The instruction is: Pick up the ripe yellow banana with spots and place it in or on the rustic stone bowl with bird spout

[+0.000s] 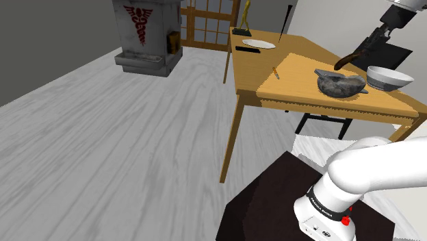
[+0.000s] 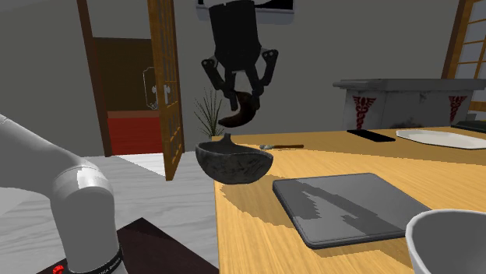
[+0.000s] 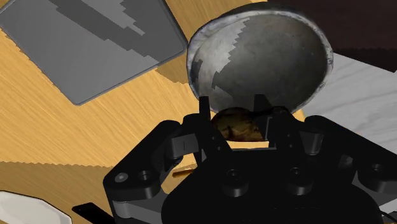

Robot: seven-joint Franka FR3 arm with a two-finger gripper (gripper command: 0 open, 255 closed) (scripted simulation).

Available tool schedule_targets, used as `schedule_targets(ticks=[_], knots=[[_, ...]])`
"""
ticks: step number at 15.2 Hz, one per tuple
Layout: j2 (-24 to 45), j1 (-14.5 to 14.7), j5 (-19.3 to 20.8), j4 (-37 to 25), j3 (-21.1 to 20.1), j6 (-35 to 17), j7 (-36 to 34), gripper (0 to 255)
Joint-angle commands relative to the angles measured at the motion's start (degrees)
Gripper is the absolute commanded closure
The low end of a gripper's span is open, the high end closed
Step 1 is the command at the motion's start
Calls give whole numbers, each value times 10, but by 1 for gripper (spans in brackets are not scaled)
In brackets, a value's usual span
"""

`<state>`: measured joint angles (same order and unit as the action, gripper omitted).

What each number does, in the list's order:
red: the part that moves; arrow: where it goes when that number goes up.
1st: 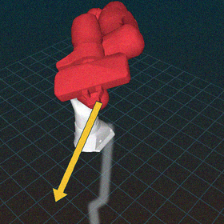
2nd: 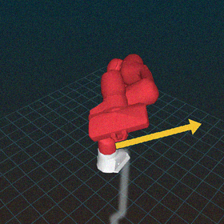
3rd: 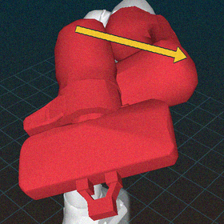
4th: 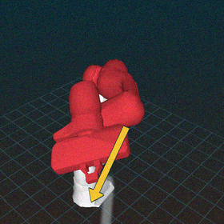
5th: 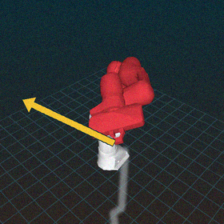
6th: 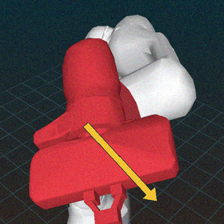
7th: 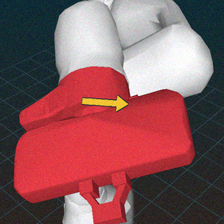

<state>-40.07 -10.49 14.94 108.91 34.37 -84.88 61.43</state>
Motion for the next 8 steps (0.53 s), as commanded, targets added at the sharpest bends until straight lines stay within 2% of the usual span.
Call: schedule_targets(ticks=[1, 8], knots=[[-8, -4, 4, 17, 2, -9, 2, 255], [-33, -15, 18, 88, 8, -56, -2, 255]])
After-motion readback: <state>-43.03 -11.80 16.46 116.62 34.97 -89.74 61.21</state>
